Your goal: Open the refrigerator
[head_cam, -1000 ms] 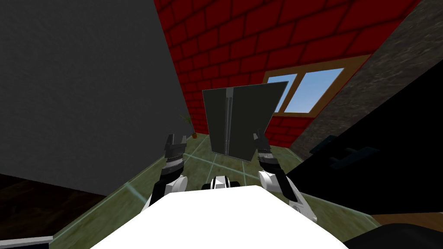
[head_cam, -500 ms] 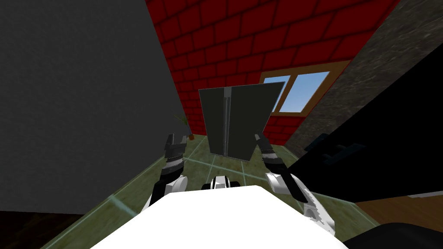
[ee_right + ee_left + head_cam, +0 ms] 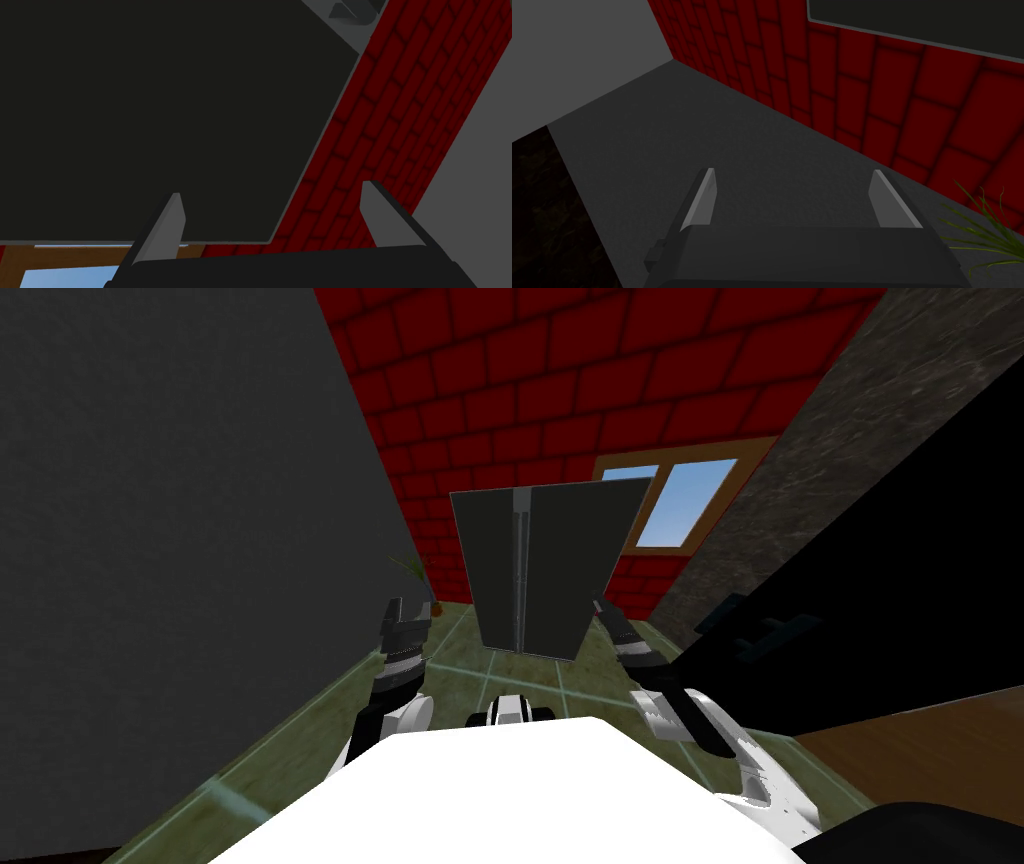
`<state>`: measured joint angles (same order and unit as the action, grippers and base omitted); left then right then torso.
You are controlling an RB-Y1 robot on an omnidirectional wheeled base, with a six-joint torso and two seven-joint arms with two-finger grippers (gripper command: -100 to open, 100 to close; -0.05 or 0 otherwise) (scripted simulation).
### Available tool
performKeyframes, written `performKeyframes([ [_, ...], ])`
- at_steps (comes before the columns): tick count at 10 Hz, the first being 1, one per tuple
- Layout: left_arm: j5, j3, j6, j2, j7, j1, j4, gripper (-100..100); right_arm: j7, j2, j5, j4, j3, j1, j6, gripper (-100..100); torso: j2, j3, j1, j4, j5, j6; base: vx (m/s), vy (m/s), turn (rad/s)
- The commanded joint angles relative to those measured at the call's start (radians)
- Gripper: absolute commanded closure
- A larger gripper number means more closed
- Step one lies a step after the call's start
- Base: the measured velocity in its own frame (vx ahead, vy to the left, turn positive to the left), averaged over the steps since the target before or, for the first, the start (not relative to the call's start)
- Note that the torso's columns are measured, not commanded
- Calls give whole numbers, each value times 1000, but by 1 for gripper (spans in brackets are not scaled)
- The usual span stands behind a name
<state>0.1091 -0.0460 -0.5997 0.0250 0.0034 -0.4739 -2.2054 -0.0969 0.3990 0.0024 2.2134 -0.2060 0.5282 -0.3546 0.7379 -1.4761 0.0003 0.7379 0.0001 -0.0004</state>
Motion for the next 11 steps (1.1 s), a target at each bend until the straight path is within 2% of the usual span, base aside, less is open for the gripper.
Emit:
performKeyframes([
  [1,0,0,0,0,0,0,0,0,9,78,25,-9,-34,15,15,-100,0,0,0,0,0,1,65,30,-91],
  [2,0,0,0,0,0,0,0,0,18,108,48,-17,-66,28,29,-100,0,0,0,0,0,0,83,43,-176],
  [3,0,0,0,0,0,0,0,0,18,139,48,-17,-66,28,29,-100,-1,0,0,0,0,1,70,36,-91],
  [4,0,0,0,0,0,0,0,0,26,170,71,-26,-98,41,42,-100,0,0,0,0,0,0,98,40,-178],
  [5,0,0,0,0,0,0,0,0,26,201,71,-26,-98,41,42,-100,-1,0,0,0,0,1,69,39,-90],
  [6,0,0,0,0,0,0,0,0,26,214,71,-26,-98,41,42,-100,1,0,0,0,0,0,14,18,20],
  [7,0,0,0,0,0,0,0,0,36,252,95,-35,-131,55,56,-100,3,2,-1,1,0,0,55,34,-136],
  [8,0,0,0,0,0,0,0,0,36,281,95,-35,-131,55,56,-100,1,1,0,0,0,1,51,39,-127],
  [9,0,0,0,0,0,0,0,0,45,313,119,-44,-165,68,70,-100,0,0,0,0,0,0,64,45,-202],
  [10,0,0,0,0,0,0,0,0,45,343,119,-44,-165,68,70,-100,-1,0,0,0,0,1,73,51,-98],
  [11,0,0,0,0,0,0,0,0,45,354,119,-44,-165,68,70,-100,-1,-1,0,0,0,0,38,29,13],
])
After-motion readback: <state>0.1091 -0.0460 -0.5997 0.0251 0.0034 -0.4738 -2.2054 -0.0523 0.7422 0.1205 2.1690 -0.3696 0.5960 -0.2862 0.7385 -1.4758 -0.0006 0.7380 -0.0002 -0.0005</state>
